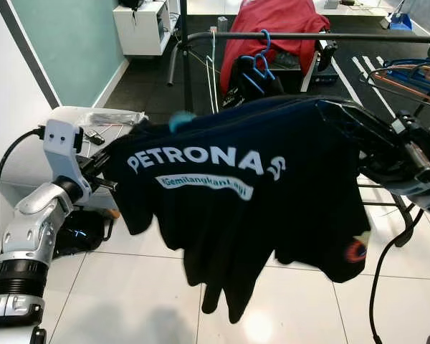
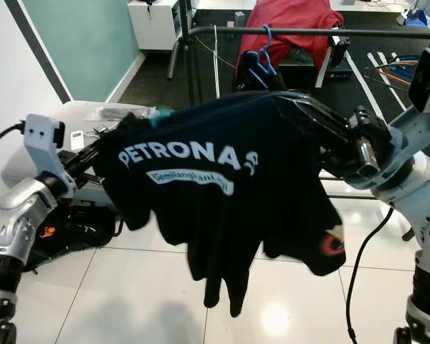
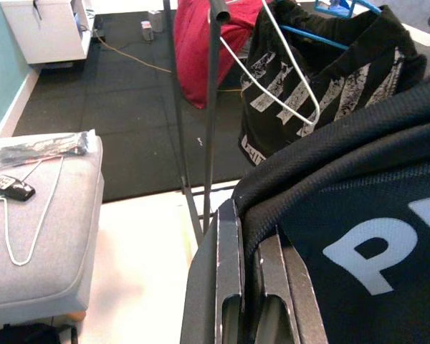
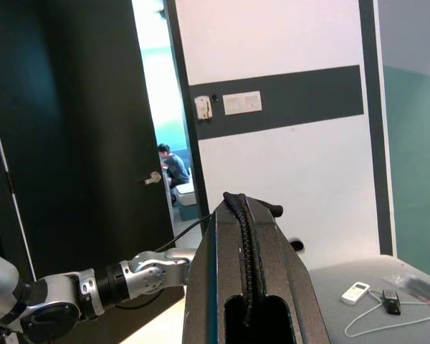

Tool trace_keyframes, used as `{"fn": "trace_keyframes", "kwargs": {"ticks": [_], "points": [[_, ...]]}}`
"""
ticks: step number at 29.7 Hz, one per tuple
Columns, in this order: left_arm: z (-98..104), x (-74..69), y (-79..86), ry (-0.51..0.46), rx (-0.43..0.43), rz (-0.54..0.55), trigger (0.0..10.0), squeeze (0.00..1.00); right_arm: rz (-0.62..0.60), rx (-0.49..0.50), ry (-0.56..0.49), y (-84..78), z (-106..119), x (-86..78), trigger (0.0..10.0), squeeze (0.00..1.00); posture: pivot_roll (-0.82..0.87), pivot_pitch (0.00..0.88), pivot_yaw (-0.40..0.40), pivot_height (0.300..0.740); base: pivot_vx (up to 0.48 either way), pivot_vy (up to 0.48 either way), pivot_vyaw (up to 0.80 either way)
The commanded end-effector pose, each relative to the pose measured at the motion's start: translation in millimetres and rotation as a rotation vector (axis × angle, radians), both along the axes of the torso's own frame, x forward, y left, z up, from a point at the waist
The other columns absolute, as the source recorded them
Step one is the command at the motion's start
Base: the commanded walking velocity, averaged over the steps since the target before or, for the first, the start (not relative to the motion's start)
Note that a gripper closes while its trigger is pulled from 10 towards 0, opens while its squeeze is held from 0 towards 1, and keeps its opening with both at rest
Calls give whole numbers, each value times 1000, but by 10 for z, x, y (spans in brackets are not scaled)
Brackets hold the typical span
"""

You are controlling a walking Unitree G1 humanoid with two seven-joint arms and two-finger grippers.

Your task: Hang hanger

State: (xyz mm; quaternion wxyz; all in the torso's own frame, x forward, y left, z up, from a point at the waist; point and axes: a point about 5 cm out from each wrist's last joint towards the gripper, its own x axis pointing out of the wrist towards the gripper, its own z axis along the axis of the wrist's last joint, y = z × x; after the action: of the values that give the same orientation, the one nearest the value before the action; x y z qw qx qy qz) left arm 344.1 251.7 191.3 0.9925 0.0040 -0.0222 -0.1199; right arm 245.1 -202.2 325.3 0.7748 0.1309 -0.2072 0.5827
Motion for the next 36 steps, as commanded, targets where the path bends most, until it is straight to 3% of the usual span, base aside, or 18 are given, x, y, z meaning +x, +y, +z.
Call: {"fn": "trace_keyframes", "kwargs": {"ticks": [1, 2, 4, 5, 6, 10, 12, 13, 16, 19, 24, 31, 33, 34, 35, 36], "points": [[-314, -100, 265, 152, -2, 161, 0, 0, -1, 75, -155, -167, 224, -166, 0, 0, -108, 146, 48, 740, 0, 0, 0], [-311, -102, 262, 150, -3, 160, 0, 0, -16, 9, -129, -130, 148, -134, 0, 0, -108, 147, 48, 740, 0, 0, 0], [-311, -102, 262, 150, -3, 160, 0, 0, -16, 9, -129, -130, 148, -134, 0, 0, -108, 147, 48, 740, 0, 0, 0], [-258, -94, 265, 124, -4, 160, 0, 0, -15, -123, -57, -13, -85, -80, 0, 0, -111, 147, 49, 740, 0, 0, 0], [-232, -89, 267, 111, -4, 161, 0, 0, -12, -159, -33, 23, -164, -69, 0, 0, -111, 147, 49, 740, 0, 0, 0], [-86, -82, 219, 29, -30, 137, 0, 0, -49, -246, 26, 92, -333, 10, 0, 0, -108, 149, 48, 740, 0, 0, 0], [105, -79, 175, -68, -81, 115, 0, 0, -94, -377, 77, 138, -544, 84, 0, 0, -110, 149, 45, 740, 0, 0, 0], [271, -80, 166, -145, -136, 107, 0, 0, -108, -393, 104, 153, -629, 106, 0, 0, -109, 149, 43, 740, 0, 0, 0], [572, -101, 189, -276, -236, 107, 0, 0, -118, -368, 134, 183, -720, 120, 0, 0, -110, 149, 43, 740, 0, 0, 0], [744, -119, 218, -341, -269, 106, 0, 0, -111, -339, 132, 212, -729, 105, 0, 0, -105, 148, 46, 740, 0, 0, 0], [850, -131, 228, -373, -274, 96, 0, 0, -124, -328, 118, 218, -751, 107, 0, 0, -103, 148, 49, 740, 0, 0, 0], [850, -138, 223, -372, -280, 94, 0, 0, -147, -311, 98, 203, -736, 120, 0, 0, -106, 148, 52, 740, 0, 0, 0], [847, -137, 208, -371, -293, 91, 0, 0, -166, -284, 117, 188, -724, 148, 7333, 0, -107, 147, 50, 740, 0, 0, 0], [847, -137, 208, -371, -293, 91, 0, 0, -166, -284, 117, 188, -724, 148, 7333, 0, -107, 147, 50, 740, 0, 0, 0], [847, -137, 204, -372, -299, 90, 0, 0, -173, -275, 126, 183, -723, 159, 10000, 788, -107, 147, 50, 740, 0, 0, 0], [852, -136, 199, -373, -301, 88, 0, 0, -176, -270, 129, 177, -719, 165, 10000, 788, -108, 145, 49, 740, 0, 0, 0]]}}
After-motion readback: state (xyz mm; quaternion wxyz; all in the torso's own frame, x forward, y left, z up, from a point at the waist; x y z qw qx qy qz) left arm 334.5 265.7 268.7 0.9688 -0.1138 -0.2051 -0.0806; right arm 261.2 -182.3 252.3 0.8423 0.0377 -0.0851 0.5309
